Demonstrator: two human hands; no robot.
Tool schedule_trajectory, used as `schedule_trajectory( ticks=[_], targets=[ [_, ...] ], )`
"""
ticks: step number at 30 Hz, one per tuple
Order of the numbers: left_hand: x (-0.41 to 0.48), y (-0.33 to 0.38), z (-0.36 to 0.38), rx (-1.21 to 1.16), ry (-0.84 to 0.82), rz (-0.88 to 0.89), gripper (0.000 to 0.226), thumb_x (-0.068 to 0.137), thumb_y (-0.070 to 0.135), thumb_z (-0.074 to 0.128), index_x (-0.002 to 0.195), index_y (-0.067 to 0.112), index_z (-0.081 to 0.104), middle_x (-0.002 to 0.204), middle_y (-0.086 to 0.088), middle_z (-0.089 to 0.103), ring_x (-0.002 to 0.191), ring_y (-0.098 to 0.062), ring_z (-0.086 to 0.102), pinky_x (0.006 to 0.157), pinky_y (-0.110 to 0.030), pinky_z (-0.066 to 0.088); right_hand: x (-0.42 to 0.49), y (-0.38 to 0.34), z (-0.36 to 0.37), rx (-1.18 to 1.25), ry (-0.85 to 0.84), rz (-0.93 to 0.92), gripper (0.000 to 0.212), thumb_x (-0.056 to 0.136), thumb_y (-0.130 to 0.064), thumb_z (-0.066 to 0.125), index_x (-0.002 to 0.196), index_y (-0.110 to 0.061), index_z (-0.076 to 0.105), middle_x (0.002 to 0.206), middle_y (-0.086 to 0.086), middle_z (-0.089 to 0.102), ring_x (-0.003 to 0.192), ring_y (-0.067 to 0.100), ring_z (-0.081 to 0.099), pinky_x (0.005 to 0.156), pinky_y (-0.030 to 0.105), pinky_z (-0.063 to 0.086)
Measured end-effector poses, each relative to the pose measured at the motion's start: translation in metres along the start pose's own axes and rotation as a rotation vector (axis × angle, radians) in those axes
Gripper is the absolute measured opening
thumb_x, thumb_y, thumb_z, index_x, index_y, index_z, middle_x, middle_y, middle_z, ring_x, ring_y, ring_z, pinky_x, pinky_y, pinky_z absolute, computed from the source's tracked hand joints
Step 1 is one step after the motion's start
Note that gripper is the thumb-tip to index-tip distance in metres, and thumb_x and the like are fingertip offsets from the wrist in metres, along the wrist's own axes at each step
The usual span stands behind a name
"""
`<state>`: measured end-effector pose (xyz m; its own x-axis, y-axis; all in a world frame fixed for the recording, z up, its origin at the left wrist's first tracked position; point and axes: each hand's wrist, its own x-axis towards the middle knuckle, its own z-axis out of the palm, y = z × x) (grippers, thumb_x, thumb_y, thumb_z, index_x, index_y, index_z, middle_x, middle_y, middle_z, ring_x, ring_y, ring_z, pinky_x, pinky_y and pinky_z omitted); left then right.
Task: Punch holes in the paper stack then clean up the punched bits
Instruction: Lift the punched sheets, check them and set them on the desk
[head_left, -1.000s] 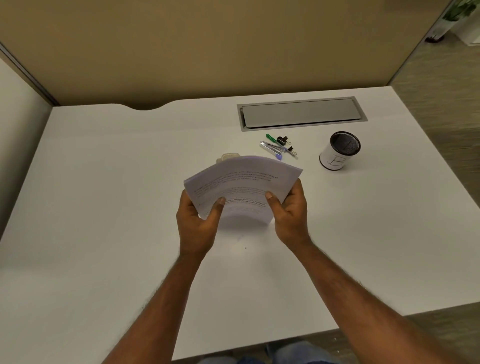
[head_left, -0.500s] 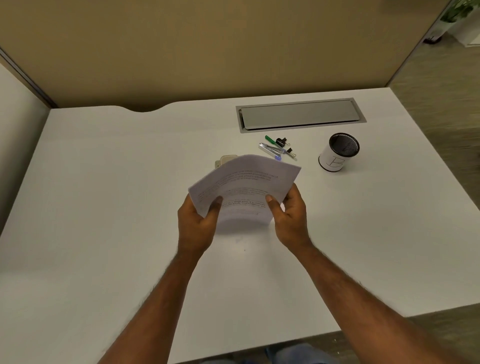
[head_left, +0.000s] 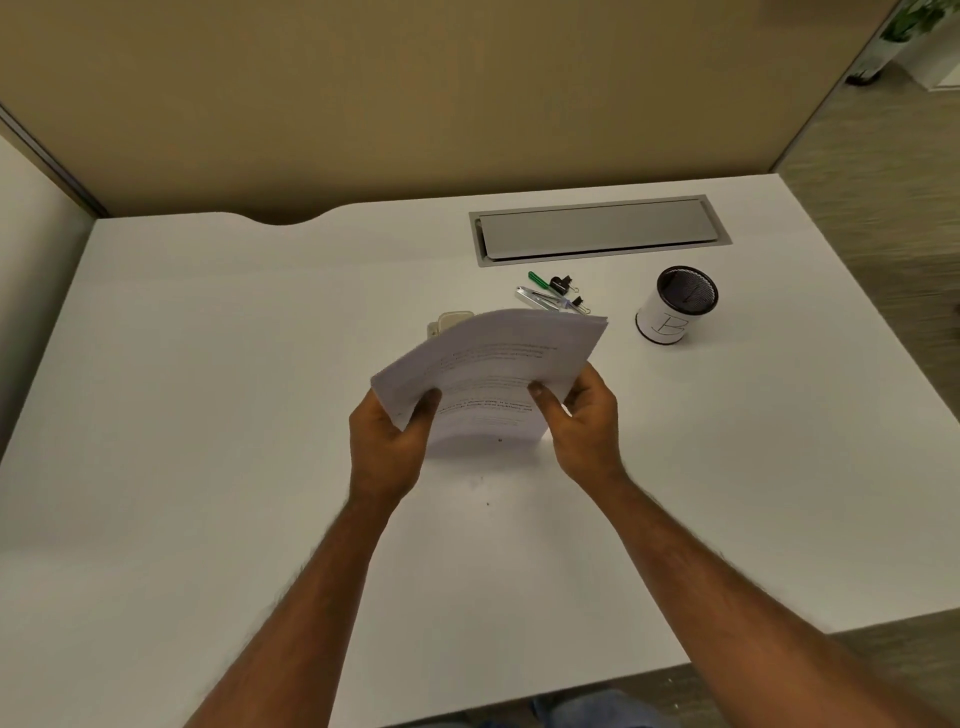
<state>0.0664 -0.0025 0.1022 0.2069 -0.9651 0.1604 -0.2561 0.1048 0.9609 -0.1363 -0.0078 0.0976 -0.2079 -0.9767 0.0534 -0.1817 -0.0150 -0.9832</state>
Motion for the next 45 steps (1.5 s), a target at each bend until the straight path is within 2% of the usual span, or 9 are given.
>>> schedule_trajectory(
  ticks=[3,11,17,19,24,29,38,41,45],
  targets=[
    [0.003,0.003,-0.001,-0.015,0.019,0.018,0.025,0.087,0.02,0.067,0.112,0.018,0.065,0.098,0.016,0.066,0.091,0.003,0.065,0.07,-0.008,0.052,0.002,-0.001,-0.001,-0.002,0.009,-0.033,0.028,0.087,-0.024,0.067,0.111,-0.037,0.06,0.104,-0.017,0.069,0.098,0.014,0.067,0.081,0.03,0.06],
    [0.01,-0.004,-0.001,-0.076,0.016,-0.068,0.023,0.089,0.022,0.068,0.111,0.016,0.068,0.099,0.016,0.071,0.087,-0.003,0.071,0.065,-0.015,0.056,0.011,0.003,0.0,-0.014,-0.045,0.07,0.017,0.093,-0.014,0.061,0.11,-0.014,0.061,0.106,0.005,0.071,0.096,0.024,0.068,0.084,0.051,0.057],
    [0.031,0.01,-0.009,-0.206,-0.001,-0.122,0.021,0.089,0.021,0.07,0.11,0.016,0.068,0.1,0.008,0.076,0.087,-0.014,0.074,0.066,-0.023,0.059,0.03,-0.022,-0.001,0.017,-0.07,0.099,0.009,0.093,-0.013,0.061,0.102,-0.015,0.062,0.099,0.002,0.072,0.089,0.02,0.071,0.077,0.039,0.061],
    [0.041,0.01,-0.014,-0.232,-0.07,-0.21,0.025,0.089,0.023,0.07,0.112,0.017,0.066,0.105,0.004,0.075,0.09,-0.017,0.074,0.069,-0.027,0.06,0.037,-0.026,-0.001,0.049,-0.077,0.154,0.012,0.093,-0.01,0.061,0.102,-0.017,0.064,0.098,0.0,0.074,0.087,0.016,0.072,0.076,0.032,0.06],
    [0.05,-0.014,-0.023,-0.224,-0.214,-0.51,0.014,0.097,0.015,0.058,0.109,0.012,0.067,0.11,-0.01,0.074,0.095,-0.026,0.073,0.083,-0.043,0.058,0.047,-0.016,-0.003,0.096,-0.071,0.418,0.015,0.091,-0.009,0.062,0.106,-0.009,0.063,0.107,0.013,0.072,0.096,0.031,0.07,0.088,0.046,0.057],
    [0.033,-0.03,-0.022,-0.201,-0.195,-0.606,0.017,0.1,0.013,0.053,0.11,0.014,0.066,0.1,-0.005,0.077,0.089,-0.023,0.075,0.083,-0.045,0.06,0.04,0.001,0.0,0.098,-0.086,0.591,0.022,0.092,-0.01,0.061,0.113,-0.003,0.062,0.115,0.017,0.069,0.103,0.035,0.068,0.093,0.05,0.054],
    [0.015,-0.041,-0.035,-0.201,-0.114,-0.565,0.019,0.1,0.013,0.053,0.116,0.013,0.062,0.106,-0.004,0.076,0.094,-0.023,0.074,0.082,-0.042,0.06,0.02,0.011,0.016,0.025,-0.153,0.522,0.022,0.092,-0.006,0.058,0.112,-0.017,0.06,0.116,0.007,0.068,0.099,0.022,0.067,0.088,0.038,0.055],
    [0.013,-0.034,-0.045,-0.181,-0.048,-0.429,0.016,0.1,0.015,0.053,0.112,0.022,0.061,0.097,0.006,0.076,0.09,-0.016,0.074,0.07,-0.026,0.059,0.015,0.001,0.029,0.054,-0.146,0.413,0.023,0.094,-0.007,0.056,0.105,-0.026,0.059,0.109,-0.003,0.07,0.091,0.008,0.069,0.076,0.024,0.056],
    [0.013,-0.02,-0.065,-0.179,0.026,-0.173,0.02,0.1,0.016,0.051,0.112,0.032,0.058,0.098,0.007,0.072,0.09,-0.01,0.07,0.072,-0.02,0.056,0.009,-0.02,0.049,0.119,-0.149,0.224,0.024,0.096,-0.008,0.054,0.103,-0.03,0.056,0.106,-0.009,0.068,0.093,0.006,0.069,0.077,0.024,0.059]
  ],
)
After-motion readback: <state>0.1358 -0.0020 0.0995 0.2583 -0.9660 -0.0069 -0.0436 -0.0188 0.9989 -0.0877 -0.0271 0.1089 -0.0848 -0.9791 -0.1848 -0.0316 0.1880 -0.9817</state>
